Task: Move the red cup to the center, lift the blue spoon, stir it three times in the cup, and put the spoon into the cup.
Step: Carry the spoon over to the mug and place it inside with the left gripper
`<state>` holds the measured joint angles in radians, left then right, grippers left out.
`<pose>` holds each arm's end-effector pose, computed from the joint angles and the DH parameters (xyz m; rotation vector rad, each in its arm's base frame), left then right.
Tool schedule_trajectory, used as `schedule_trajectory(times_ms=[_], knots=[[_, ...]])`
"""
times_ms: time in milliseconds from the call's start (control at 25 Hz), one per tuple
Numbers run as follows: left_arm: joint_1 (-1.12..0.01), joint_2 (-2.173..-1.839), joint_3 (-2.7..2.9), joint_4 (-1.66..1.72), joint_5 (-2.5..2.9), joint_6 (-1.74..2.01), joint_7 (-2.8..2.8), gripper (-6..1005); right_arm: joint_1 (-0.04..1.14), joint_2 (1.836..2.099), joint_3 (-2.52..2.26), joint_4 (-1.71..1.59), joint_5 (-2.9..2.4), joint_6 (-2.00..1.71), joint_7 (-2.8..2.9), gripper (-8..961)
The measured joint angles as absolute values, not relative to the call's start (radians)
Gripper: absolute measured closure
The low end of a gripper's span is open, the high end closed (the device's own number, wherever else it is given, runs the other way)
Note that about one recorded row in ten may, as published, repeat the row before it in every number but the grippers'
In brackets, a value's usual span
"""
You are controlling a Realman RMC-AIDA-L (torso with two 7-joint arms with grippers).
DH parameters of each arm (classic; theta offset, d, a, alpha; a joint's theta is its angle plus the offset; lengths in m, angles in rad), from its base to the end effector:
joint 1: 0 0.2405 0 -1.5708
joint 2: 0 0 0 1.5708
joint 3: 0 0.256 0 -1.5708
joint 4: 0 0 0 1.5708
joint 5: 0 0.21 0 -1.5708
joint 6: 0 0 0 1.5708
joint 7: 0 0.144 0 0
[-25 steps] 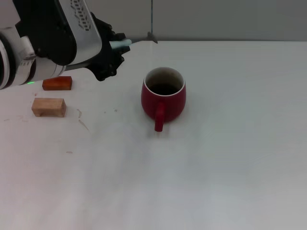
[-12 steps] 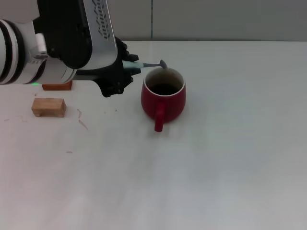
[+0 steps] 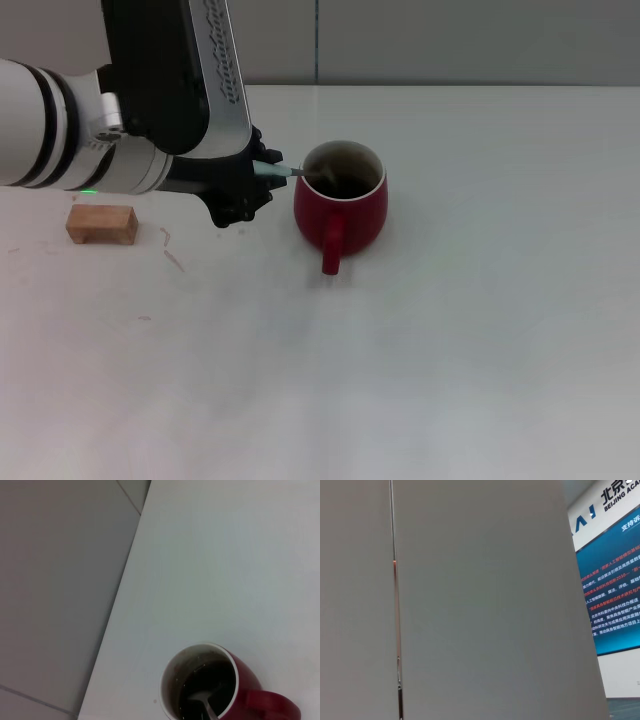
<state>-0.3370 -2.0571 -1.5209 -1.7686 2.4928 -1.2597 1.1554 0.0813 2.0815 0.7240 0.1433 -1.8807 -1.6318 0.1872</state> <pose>-0.1309 0.3278 0.0091 -2.6017 0.2329 0.3005 0.3960 0.1831 0.0530 -1.0661 0.5007 0.7071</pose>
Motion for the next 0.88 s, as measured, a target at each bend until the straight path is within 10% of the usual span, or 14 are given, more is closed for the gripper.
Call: schedule_trajectory(times_ms=[880], knots=[[-0.423, -2.061, -1.438, -1.641, 2.493, -1.201, 1.160, 830, 0.069, 2.082, 0.710, 0.144, -1.882, -1.637, 0.189, 190]])
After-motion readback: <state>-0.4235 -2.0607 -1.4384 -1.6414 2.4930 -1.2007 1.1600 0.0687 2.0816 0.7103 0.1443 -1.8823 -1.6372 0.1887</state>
